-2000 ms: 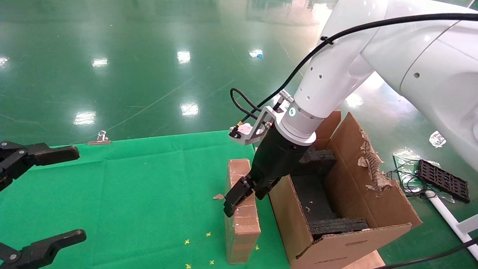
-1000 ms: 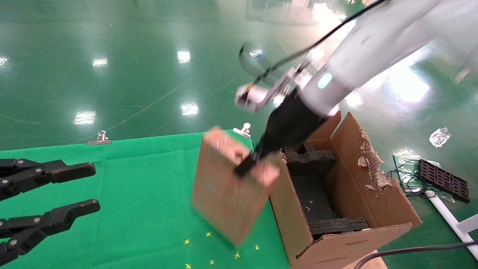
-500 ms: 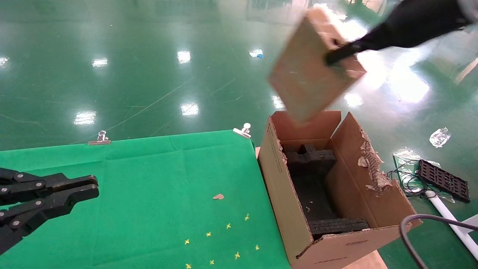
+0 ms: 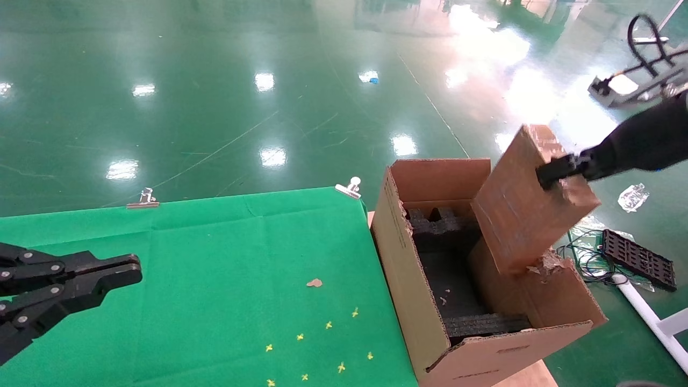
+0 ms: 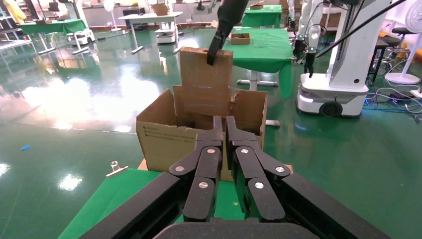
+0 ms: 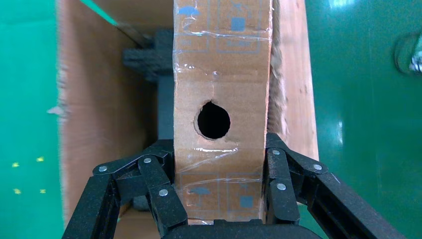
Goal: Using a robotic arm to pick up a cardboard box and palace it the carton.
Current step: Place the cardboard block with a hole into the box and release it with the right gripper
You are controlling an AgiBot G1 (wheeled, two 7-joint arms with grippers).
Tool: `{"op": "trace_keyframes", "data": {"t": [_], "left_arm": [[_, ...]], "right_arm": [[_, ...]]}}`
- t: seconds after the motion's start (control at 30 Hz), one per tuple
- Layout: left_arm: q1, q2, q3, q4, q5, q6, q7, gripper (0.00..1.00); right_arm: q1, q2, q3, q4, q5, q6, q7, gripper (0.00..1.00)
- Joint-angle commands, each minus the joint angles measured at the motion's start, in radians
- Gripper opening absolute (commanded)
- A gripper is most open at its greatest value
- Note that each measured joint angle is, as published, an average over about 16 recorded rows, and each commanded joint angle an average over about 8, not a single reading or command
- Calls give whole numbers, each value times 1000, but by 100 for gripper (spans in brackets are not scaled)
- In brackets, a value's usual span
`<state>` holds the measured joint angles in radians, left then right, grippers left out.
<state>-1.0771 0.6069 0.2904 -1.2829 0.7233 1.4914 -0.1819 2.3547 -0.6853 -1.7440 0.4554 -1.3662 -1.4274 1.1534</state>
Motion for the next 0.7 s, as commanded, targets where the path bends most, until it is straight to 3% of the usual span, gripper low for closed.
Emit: {"op": "trace_keyframes", "data": {"t": [0.03,0.7], "left_arm": [[0,0,0,0,0,0,0,100],[0,-1,1,0,-1,-1,1,100]], "right_arm": [[-24,6,-10,-6,-8,7,19,0],[-310,-49,-22,-156,33,141,-29,0]]}}
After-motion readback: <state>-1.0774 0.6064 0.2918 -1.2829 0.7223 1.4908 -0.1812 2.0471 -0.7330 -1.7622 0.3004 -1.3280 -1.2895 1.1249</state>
